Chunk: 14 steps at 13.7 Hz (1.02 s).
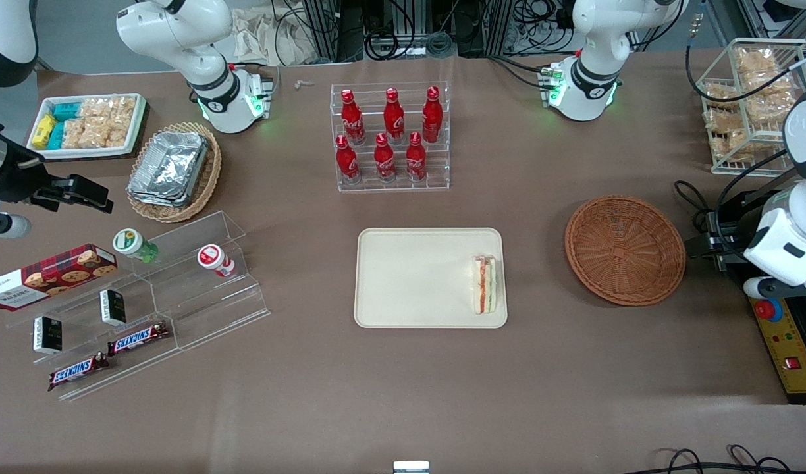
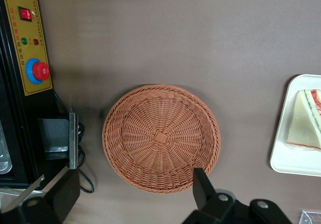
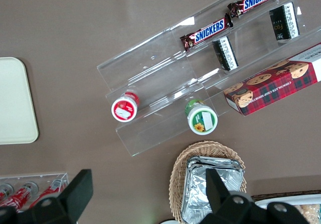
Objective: Place sandwich from basket to tray
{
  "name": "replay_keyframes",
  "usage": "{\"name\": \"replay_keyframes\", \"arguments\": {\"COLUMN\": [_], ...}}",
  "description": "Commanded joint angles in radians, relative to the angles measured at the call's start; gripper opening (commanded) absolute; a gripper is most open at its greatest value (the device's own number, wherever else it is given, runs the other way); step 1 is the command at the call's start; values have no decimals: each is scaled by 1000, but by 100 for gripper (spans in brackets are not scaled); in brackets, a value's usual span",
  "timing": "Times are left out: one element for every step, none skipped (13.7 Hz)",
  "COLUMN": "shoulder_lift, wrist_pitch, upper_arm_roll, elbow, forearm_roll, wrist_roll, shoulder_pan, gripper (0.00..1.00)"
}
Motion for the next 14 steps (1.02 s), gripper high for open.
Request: {"name": "replay_keyframes", "arguments": {"shoulder_lift": [-15,-17,-17,-18,-21,-23,-24,-34,-35,-32,-31,-27,-24,-17], "wrist_pitch": [-22,-22,-22,-22,-22,-22,-19,-14,-12,-12,-12,-12,-12,-12], "upper_arm_roll": [-4,-4,0,2,14,66,151,221,240,240,237,235,235,235], "elbow": [13,13,15,15,15,15,15,13,13,13,13,16,31,53], "forearm_roll": [-4,-4,-4,-3,-4,-12,-21,-50,-81,-84,-84,-83,-82,-84], "wrist_roll": [-4,-2,-2,-2,-1,16,59,79,84,79,75,82,82,73], "shoulder_pan": [5,6,-4,-15,-32,-73,-139,-180,-184,-181,-179,-179,-184,-185], "gripper": [100,100,100,100,100,100,100,100,100,100,100,100,100,100]}}
